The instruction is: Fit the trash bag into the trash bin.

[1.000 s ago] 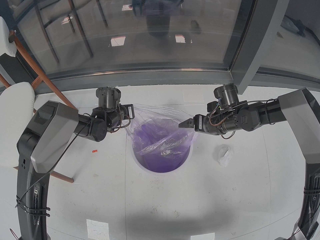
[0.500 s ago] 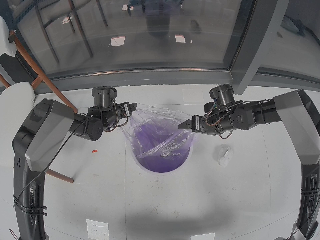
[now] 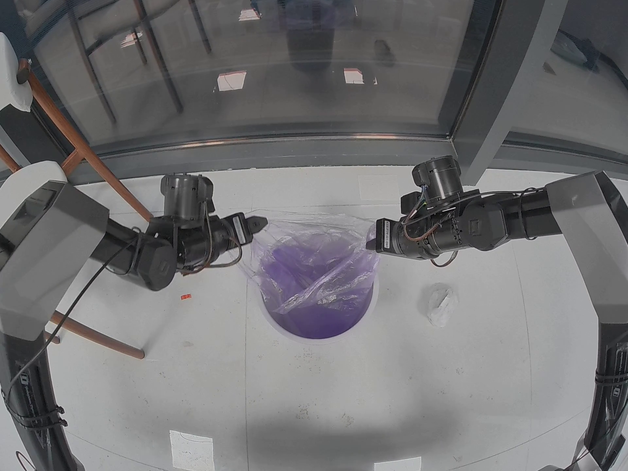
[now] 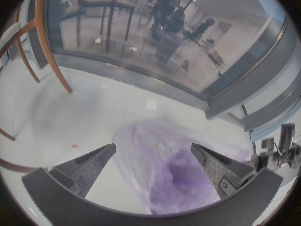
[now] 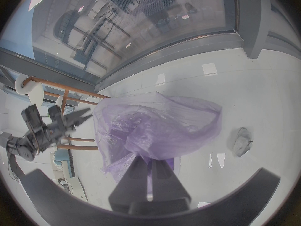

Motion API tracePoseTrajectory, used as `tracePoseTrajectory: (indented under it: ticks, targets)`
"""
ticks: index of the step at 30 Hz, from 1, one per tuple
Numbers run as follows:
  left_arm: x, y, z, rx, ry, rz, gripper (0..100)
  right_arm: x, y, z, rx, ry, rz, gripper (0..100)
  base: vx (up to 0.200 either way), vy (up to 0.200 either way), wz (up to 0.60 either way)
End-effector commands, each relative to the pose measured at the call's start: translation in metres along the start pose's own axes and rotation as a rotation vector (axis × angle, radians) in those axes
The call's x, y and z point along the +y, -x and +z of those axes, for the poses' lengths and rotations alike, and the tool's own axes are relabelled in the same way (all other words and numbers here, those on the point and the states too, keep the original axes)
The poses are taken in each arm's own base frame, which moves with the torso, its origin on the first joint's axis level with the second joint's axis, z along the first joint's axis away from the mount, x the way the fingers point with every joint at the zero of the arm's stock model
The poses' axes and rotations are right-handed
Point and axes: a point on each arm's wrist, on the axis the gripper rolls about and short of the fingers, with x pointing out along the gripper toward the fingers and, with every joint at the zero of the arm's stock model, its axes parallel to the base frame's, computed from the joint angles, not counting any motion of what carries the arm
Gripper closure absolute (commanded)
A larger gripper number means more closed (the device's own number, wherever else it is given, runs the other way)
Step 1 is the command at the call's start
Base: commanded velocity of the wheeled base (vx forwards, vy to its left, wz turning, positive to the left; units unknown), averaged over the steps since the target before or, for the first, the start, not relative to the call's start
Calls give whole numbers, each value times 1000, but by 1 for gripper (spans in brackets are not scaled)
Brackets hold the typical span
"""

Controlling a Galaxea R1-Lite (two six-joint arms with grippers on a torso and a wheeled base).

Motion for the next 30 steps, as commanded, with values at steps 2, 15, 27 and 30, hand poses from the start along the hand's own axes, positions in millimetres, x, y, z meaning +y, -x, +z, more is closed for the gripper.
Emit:
tracePoseTrajectory:
  ticks: [2,15,27,30]
  targets:
    - [-23,41,-51,132,188,-91,0,13,20,4,-27,11,13,100,0,0,0]
    - [-52,39,-76,244,479,-92,0,13,16,-1,-19,13,3,100,0,0,0]
    - [-48,6,-77,229,514,-77,0,15,15,1,-28,16,8,100,0,0,0]
    - [-40,-9,-77,207,554,-47,0,14,15,0,-27,16,8,100,0,0,0]
